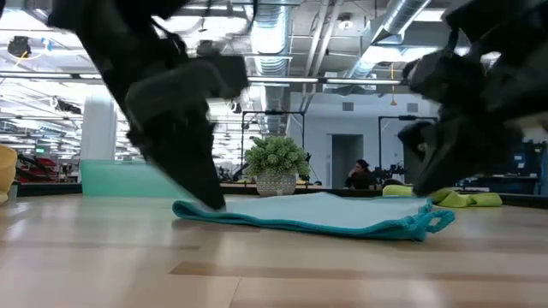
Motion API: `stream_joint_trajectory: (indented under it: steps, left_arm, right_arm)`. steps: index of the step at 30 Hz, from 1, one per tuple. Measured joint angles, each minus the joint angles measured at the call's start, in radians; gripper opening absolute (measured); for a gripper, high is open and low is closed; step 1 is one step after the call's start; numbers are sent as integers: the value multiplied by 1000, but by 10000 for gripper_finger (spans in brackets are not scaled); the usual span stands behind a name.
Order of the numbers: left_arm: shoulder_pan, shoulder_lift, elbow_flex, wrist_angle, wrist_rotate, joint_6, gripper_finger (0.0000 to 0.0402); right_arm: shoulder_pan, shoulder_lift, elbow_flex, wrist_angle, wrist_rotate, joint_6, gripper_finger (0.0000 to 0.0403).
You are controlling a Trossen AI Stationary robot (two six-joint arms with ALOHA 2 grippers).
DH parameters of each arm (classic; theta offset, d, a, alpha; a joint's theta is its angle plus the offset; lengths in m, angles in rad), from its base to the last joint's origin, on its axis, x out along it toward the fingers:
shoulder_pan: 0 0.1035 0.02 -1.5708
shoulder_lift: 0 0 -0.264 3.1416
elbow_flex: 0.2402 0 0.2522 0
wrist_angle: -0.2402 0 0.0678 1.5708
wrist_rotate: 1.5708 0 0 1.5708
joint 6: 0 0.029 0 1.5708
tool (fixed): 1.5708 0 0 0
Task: Fold microfiber towels
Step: Fold the blue microfiber cloth
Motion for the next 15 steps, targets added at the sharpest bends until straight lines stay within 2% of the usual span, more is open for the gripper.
stream_joint_trajectory:
  steps: [3, 7, 8, 10, 15]
  left_arm:
    - [11, 22, 7, 62, 145, 38, 6]
    - [-16, 27, 27, 111, 176, 150, 6]
    - [-24, 26, 42, 111, 168, 190, 6]
    - [-42, 22, 85, 130, 126, 267, 6]
    - [-64, 18, 137, 127, -24, 372, 6]
  right_arm:
    - [-23, 30, 15, -76, 13, 5, 16]
    - [-29, -19, 49, -278, 196, 35, 15]
    - [-22, -40, 51, -304, 230, 34, 14]
    - [7, -81, 59, -273, 225, 21, 14]
    - [98, -89, 58, -120, 90, -3, 33]
